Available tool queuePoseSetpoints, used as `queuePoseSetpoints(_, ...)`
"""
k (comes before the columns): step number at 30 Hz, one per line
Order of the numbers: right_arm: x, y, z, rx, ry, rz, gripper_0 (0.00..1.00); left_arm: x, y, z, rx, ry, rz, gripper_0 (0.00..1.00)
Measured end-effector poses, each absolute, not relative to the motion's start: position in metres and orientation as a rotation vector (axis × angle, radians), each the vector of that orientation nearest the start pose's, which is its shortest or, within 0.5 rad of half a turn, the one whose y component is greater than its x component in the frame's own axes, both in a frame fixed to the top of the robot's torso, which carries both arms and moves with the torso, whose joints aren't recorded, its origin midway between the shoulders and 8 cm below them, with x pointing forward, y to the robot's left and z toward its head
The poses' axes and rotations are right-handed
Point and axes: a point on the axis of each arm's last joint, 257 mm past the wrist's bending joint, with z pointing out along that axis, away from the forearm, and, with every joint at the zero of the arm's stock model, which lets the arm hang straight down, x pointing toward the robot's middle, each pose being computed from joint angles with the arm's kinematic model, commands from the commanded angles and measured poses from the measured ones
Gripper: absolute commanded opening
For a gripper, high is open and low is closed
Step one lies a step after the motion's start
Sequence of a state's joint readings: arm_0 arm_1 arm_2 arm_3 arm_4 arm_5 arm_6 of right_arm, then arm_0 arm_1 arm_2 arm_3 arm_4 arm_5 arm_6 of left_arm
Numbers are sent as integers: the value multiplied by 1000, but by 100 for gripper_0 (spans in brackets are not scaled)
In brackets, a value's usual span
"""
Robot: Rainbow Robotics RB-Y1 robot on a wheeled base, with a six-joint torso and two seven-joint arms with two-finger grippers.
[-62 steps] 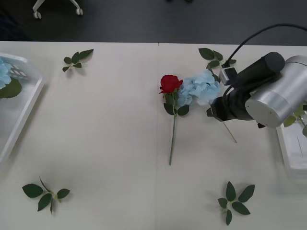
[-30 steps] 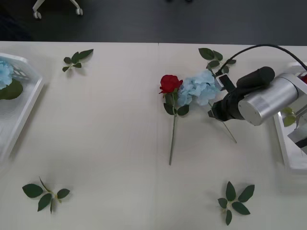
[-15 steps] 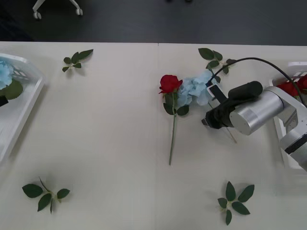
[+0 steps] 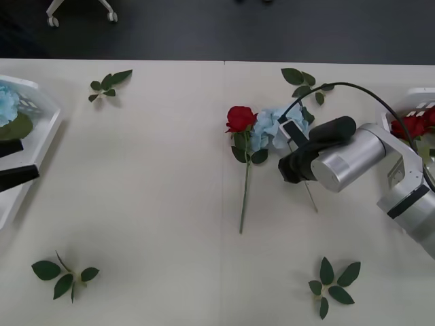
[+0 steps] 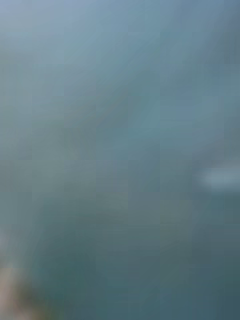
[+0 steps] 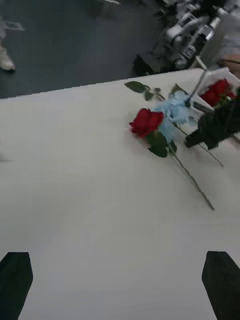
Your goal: Put the red flowers into the right box and the blue flowers into the left box
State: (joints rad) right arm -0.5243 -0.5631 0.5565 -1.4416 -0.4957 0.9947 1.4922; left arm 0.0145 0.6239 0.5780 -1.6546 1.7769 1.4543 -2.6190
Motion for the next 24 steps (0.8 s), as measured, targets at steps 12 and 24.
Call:
queuePoseSetpoints(12,530,-206,-293,-603,2482,-52,0,372,289,-123,1027,1683,-740,100)
queuePoseSetpoints(24,503,-226,-166,-559,2437,77,0,368,276,-128,1074,1682,-779,100)
